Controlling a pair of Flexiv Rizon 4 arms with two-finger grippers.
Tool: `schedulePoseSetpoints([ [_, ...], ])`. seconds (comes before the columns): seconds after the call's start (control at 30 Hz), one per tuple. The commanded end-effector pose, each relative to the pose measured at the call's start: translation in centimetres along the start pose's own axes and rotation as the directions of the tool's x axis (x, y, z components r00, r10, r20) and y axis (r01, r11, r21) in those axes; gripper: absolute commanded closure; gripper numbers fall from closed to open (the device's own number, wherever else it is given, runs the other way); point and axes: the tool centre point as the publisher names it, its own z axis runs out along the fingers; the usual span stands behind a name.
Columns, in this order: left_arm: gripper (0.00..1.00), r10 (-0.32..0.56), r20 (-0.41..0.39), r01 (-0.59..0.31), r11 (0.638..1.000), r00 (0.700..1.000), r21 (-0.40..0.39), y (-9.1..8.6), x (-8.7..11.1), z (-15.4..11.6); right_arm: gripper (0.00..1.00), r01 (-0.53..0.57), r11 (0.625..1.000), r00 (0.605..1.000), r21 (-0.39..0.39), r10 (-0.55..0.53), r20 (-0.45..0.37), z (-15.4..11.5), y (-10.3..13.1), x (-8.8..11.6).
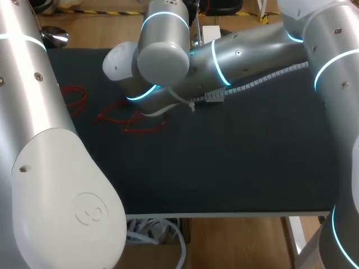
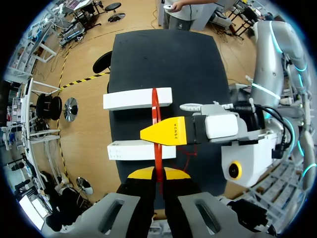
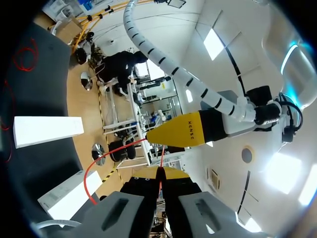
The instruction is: Grab the tape and strap the tape.
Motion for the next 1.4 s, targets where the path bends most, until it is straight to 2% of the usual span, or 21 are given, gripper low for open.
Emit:
schedulePoseSetpoints([
  [0.03, 1.00, -0.001, -0.001, 0.001, 1.000, 1.000, -0.004, -0.1, 0.0, -0.1, 1.00, 0.002, 1.000, 1.000, -0.004, -0.002, -0.008, 0.0, 0.1, -0.3],
  [1.4, 1.00, -0.001, -0.001, 0.001, 1.000, 1.000, -0.004, -0.1, 0.0, -0.1, 1.00, 0.008, 0.999, 1.000, -0.038, -0.008, -0.010, -0.3, 1.5, -0.2],
])
